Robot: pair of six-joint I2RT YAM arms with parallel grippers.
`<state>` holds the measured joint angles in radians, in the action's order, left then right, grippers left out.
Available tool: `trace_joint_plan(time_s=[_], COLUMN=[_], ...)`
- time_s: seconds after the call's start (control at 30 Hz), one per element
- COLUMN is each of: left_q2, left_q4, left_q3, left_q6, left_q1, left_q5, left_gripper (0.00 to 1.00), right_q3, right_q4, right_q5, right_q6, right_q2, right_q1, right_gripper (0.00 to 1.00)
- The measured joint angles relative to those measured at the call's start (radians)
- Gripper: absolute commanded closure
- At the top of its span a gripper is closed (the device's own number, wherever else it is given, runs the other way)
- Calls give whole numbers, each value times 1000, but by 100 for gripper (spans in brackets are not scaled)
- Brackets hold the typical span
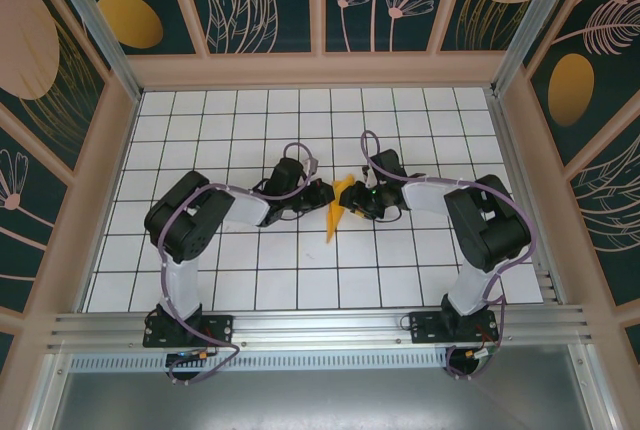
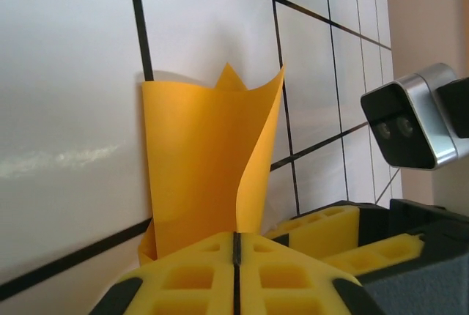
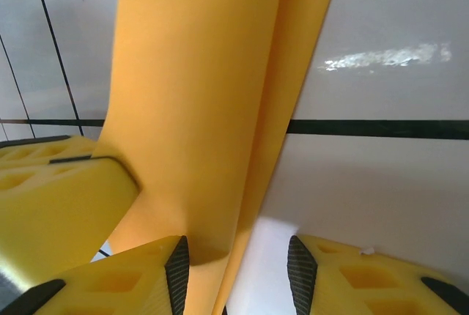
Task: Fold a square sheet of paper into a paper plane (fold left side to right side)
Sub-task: Fold the wing for the fifth time at the center of the table.
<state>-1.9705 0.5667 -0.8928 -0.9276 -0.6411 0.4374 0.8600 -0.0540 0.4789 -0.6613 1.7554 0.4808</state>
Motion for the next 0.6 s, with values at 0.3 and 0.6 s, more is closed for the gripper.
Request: trace_joint_plan(time_s=[0.3, 0.6], left_q2=[-69, -83], left_q4=[-49, -55], left_q3=[-75, -91], left_q6=[72, 116], left_q1=[2, 15], left_q5=[9, 13], left_gripper=[94, 96], right_q3=[2, -14], right_q4=[-4, -6], right_q5=[-1, -30], right_q6=[15, 57], right_q2=[-2, -31], right_q1=[2, 3], right_gripper=[53, 52])
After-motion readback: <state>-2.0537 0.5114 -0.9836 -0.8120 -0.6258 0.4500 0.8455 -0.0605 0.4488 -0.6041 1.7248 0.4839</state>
